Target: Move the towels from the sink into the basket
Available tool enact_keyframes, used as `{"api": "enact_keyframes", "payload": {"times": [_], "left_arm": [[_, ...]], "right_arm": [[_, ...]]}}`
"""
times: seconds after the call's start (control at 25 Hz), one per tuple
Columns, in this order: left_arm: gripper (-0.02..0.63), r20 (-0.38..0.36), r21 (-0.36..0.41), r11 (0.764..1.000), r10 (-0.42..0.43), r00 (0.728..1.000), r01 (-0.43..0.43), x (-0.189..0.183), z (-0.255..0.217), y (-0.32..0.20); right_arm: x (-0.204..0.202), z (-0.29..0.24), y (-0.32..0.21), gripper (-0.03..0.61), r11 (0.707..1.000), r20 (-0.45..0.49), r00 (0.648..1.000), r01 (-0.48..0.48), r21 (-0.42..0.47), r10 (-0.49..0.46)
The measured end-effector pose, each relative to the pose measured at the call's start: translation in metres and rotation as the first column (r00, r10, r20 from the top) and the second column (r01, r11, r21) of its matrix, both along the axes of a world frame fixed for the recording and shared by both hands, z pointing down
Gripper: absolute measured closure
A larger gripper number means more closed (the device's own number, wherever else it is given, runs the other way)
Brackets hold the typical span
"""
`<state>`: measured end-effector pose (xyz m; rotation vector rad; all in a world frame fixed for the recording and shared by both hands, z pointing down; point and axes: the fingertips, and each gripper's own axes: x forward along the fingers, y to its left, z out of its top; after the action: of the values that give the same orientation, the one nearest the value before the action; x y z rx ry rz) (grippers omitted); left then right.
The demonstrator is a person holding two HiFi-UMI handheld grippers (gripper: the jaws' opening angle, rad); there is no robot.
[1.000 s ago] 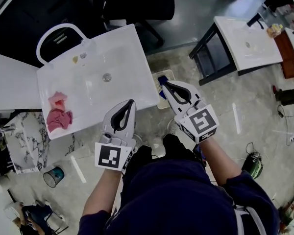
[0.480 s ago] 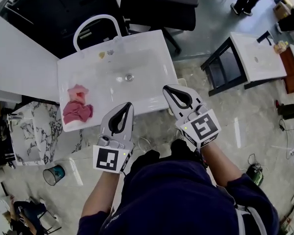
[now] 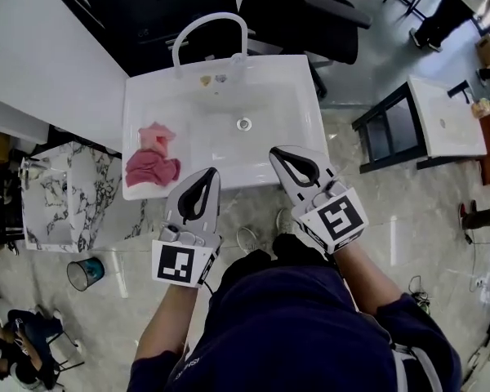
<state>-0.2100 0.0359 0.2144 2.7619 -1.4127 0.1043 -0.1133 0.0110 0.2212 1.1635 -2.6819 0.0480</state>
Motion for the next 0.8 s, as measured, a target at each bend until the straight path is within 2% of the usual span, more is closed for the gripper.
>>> {"api": "enact_keyframes", "payload": {"times": [0.36,0.8], "left_arm": [[0.611,0.014,-0.015,0.994,-0.112,0.994,0.112,-0.018,0.004,-0.016],[0.611,0.031,-0.014,0.960,-0.279,0.960,0.279,-0.028,0.002,-0.058]], "right_arm": [[-0.030,0.000,-0.026,0.569,0.991,0.034,0.991,0.133,-0.017,-0.132],[-0.049,0.001,-0.069,0.571,0.943,0.071,0.941,0.331,0.000,-0.331]]}}
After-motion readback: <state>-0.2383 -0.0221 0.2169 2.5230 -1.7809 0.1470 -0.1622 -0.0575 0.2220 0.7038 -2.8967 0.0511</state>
